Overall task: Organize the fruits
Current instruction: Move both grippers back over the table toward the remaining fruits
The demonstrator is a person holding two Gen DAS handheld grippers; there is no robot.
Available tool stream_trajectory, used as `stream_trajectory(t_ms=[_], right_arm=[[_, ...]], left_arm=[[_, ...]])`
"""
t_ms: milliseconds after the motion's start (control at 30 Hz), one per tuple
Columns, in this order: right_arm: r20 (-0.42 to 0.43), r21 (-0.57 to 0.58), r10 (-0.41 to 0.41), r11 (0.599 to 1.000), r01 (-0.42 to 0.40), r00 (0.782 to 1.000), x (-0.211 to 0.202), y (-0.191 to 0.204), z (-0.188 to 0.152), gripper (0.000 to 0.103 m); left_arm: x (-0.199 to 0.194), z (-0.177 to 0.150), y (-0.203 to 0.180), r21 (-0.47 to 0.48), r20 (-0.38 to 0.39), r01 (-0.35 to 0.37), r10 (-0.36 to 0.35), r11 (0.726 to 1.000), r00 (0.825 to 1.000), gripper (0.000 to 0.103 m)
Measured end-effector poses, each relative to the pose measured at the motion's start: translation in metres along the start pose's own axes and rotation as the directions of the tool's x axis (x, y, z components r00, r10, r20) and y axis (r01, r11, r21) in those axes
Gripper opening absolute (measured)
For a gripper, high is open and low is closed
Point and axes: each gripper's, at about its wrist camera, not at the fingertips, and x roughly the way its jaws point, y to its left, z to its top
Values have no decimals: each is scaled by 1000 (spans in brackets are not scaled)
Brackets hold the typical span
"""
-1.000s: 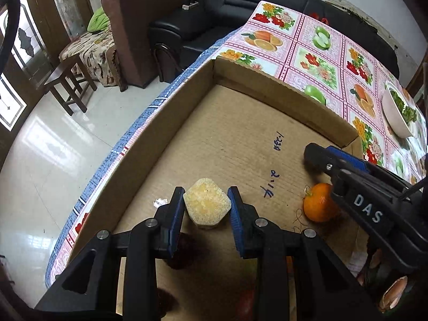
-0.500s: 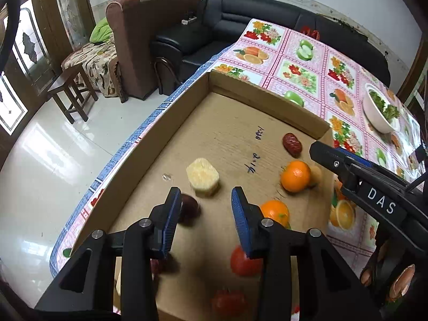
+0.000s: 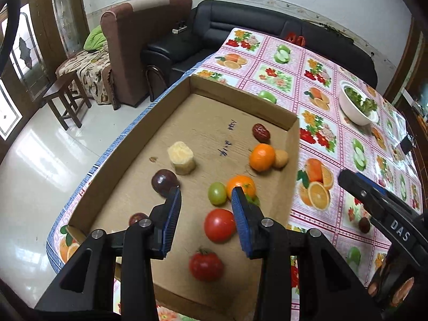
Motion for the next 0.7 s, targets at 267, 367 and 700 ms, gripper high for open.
stream_trajectory(t_ms=[267,367,700], right_arm=[[32,56,-59,997,57,998,-39,-46,-29,46],[30,88,-91,992,88,995,-51,-67,-41,46],[24,167,-174,972,168,984,-79,-127,-68,47]], left_arm=[[-11,-13,-22,31,-4,65,-65,997,998,37],[-12,-17,-36,49,-16,103,-103,993,995,37],[-18,-32,-82,120,-44,205,-201,971,979,37]])
